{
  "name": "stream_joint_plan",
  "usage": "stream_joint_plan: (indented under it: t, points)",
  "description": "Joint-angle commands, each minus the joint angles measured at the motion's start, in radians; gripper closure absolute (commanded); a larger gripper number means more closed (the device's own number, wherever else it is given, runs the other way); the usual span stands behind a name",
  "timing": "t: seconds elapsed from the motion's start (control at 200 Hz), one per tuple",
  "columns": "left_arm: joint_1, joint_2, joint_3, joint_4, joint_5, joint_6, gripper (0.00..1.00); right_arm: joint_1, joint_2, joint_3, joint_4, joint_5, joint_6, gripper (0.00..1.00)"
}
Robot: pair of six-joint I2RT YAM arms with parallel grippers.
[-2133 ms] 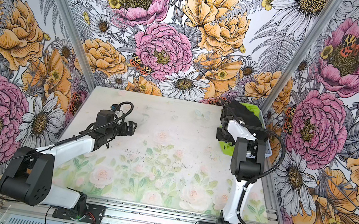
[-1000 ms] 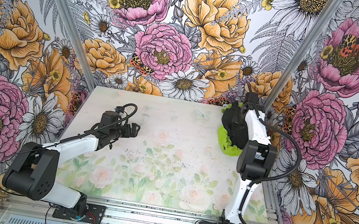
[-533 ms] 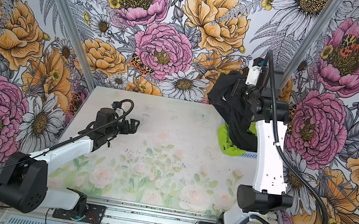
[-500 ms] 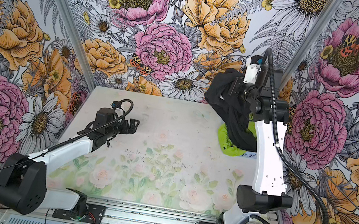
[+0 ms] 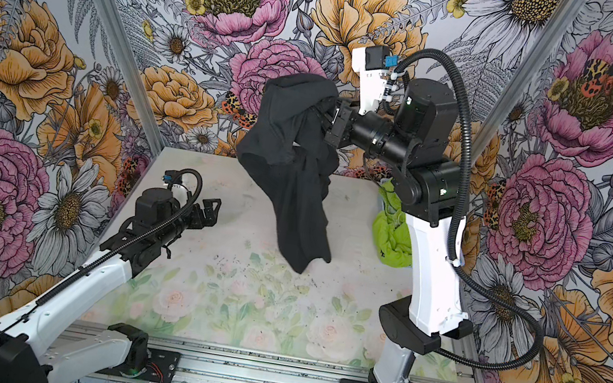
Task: Fold and stack the mixed laundry pile
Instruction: 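Lift the black shirt out with the right gripper onto the table, then grasp the shirt's near end with the left gripper while right regrasps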
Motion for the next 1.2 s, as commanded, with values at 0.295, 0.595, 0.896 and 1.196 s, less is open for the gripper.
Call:
stream_joint_plan:
  t: [0.295,0.595,0.896,1.196]
  points:
    - [0.063,-0.285,-0.034,-0.183,-0.262,-0.044,0.01,-0.006,-0.25,-0.844,0.299,0.213,0.291,1.0]
    - [0.043,-0.209,-0.064,-0.163,-0.175,-0.064,0.01,-0.228,-0.521,-1.643,0.329,0.502,0.391,0.41]
    - [-0.064,-0.095,-0.093,-0.13,-0.115,-0.065,0.01,-0.041,-0.392,-1.553,0.257,0.552,0.095,0.29]
    - [-0.113,-0.079,-0.133,-0.116,-0.133,-0.092,0.01,0.075,-0.044,-1.406,0.202,0.68,-0.03,0.26]
